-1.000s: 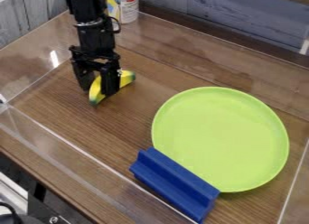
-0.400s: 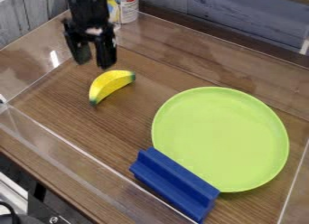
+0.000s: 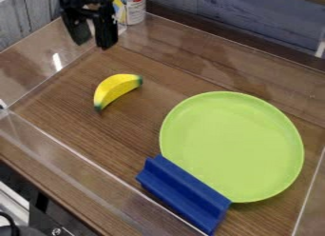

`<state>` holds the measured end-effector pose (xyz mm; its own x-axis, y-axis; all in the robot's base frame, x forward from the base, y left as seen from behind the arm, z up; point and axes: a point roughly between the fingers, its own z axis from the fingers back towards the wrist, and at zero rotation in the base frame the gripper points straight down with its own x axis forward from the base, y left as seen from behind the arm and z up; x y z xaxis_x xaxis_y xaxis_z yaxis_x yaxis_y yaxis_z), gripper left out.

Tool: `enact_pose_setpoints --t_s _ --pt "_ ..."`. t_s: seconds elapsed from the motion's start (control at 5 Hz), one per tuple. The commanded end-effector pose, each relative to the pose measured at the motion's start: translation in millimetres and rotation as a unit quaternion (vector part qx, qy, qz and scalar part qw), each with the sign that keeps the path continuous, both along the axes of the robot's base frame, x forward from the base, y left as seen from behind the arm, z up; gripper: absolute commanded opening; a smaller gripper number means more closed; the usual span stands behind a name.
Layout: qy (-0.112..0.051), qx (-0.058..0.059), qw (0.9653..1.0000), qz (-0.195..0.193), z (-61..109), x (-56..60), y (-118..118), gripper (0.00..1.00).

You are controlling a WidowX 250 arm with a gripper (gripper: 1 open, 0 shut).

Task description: Remove the banana from inside the green plate and put it on the table

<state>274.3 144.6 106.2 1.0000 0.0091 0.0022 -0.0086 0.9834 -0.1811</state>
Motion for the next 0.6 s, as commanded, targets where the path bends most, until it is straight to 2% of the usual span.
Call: enact_pose_setpoints --t_s 0.0,0.4 --pt "-0.005 0.017 0.9998 -0.005 -6.7 6.1 5 0.0" --pt "0.0 0.016 0.9998 -0.01 -25.7 20.6 10 0.0"
